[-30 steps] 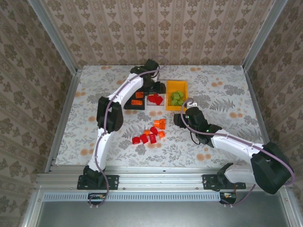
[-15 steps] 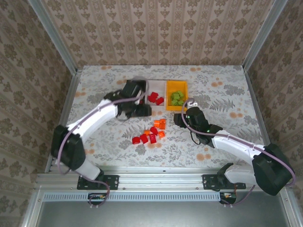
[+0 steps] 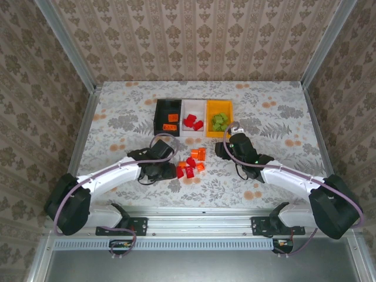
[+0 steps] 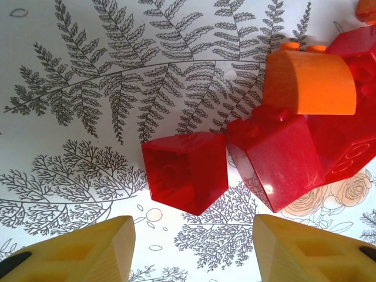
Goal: Sort the legos into containers by color
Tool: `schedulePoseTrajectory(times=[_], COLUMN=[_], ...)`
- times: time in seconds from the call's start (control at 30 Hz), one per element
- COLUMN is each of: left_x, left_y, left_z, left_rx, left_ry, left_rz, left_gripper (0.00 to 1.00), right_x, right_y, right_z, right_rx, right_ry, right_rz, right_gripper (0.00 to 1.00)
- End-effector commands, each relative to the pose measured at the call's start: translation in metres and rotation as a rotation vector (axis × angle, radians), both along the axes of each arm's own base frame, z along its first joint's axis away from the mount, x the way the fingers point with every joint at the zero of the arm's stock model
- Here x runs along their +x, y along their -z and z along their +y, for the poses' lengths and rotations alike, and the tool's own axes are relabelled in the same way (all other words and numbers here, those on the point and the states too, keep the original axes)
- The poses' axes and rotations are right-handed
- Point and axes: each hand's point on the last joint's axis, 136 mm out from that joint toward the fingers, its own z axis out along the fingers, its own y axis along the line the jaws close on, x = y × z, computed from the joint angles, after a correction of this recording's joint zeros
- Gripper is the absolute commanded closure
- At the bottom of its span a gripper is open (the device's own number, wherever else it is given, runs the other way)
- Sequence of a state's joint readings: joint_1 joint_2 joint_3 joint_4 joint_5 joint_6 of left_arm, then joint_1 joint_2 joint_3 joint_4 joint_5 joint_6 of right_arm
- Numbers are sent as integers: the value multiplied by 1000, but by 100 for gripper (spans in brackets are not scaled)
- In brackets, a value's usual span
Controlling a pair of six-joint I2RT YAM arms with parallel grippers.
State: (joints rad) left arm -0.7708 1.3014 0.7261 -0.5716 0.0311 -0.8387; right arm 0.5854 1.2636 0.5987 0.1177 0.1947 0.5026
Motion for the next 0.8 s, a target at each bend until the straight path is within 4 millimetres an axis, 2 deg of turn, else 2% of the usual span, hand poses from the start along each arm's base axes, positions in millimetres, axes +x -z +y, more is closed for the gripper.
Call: schedulePoseTrajectory(times=[0.0,0.1,0.43,0.63,0.77], left_x=[5,7,16,23,25], left_y=[8,14,37,49,50], left_z=[-3,-7,-2,-1,3], left_rx=[-9,-8,49,75,100], left_ry=[-29,-24,-61,-68,-80], left_rz=[-5,10,49,74,77], left_gripper=[43,43,44,51,58], right_x=[2,2,1,1,1], right_y=[-1,0,-1,-2,-1], right_z=[5,4,3,4,4], right_rx=[22,17,16,17,18], right_ry=[-5,-3,-1,-3,-3], right_rz=[-2,0,-4,-6,-3], right_gripper=[44,44,44,44,44])
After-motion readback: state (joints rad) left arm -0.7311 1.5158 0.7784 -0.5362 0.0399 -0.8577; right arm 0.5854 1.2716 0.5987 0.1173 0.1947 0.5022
